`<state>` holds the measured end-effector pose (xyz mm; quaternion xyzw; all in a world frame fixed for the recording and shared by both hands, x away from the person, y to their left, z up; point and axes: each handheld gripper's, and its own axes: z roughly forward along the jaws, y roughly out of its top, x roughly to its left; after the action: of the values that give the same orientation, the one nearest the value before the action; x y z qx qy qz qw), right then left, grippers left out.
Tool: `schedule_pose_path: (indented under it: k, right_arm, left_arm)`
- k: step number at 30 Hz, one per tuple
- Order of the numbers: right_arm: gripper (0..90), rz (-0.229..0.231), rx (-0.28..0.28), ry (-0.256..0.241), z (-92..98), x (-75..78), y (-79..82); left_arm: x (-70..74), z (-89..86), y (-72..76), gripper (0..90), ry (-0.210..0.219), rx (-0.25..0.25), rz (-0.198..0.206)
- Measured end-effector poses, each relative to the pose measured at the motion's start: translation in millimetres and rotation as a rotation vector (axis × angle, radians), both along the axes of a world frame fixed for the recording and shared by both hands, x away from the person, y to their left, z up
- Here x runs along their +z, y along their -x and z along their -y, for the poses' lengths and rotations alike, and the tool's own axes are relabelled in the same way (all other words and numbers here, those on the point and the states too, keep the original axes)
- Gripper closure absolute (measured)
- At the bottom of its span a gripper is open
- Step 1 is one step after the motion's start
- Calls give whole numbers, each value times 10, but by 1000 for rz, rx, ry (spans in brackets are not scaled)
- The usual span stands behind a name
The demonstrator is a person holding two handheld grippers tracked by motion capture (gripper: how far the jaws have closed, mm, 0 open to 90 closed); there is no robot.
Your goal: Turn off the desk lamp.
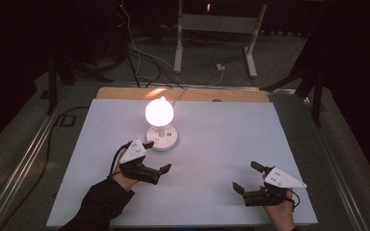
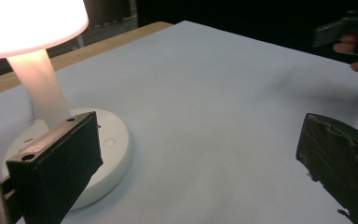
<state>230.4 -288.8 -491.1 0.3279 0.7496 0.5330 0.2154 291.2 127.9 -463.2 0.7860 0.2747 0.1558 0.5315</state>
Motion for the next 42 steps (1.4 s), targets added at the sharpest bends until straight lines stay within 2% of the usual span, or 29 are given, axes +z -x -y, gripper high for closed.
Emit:
schedule_pose_path:
  k: [3, 5, 8, 10, 11, 12, 14, 17, 22, 26, 27, 29, 31, 32, 35, 40, 42]
  right_arm:
    - [0, 0, 1, 2, -2, -2, 4]
    - [0, 0, 1, 0, 1, 1, 1]
    - [0, -3, 0, -1, 5, -1, 1]
    - [0, -2, 0, -1, 6, 0, 1]
    - [0, -2, 0, -4, 8, 1, 0]
    - [0, -3, 0, -6, 9, 0, 0]
    - [0, -5, 0, -4, 9, -1, 3]
    - [0, -3, 1, -6, 12, 0, 0]
    - [0, -7, 2, -10, 19, -1, 0]
    - [0, -9, 4, -14, 21, -4, -5]
    - [0, -8, 4, -12, 18, -2, -4]
    - [0, -9, 6, -14, 14, -2, -4]
    - [0, -8, 7, -10, 10, -4, -2]
    - [0, -7, 8, -8, 10, -4, -3]
    - [0, -8, 7, -11, 13, -2, -4]
    - [0, -7, 9, -12, 16, 0, -2]
    - [0, -7, 10, -9, 15, -2, -1]
  left_arm:
    - [-13, 40, -30, 6, -2, 17, -7]
    - [-29, 96, -62, 6, -27, 41, -12]
    - [-42, 125, -83, 6, -19, 44, -26]
    - [-54, 161, -101, 6, -36, 59, -25]
    - [-57, 177, -112, 6, -34, 59, -37]
    - [-62, 203, -135, 6, -36, 90, -48]
    - [-64, 213, -151, 13, -32, 96, -57]
    - [-78, 259, -194, 13, -69, 103, -52]
    - [-120, 331, -274, 27, -97, 118, -68]
    - [-151, 370, -332, 105, -117, 141, -88]
    - [-158, 377, -344, 147, -122, 156, -89]
    - [-170, 377, -375, 181, -114, 167, -99]
    - [-174, 376, -393, 285, -112, 191, -94]
    - [-180, 383, -404, 317, -125, 218, -82]
    - [-189, 382, -442, 419, -140, 257, -81]
    - [-209, 369, -496, 564, -161, 285, -88]
    - [-224, 367, -516, 614, -180, 300, -74]
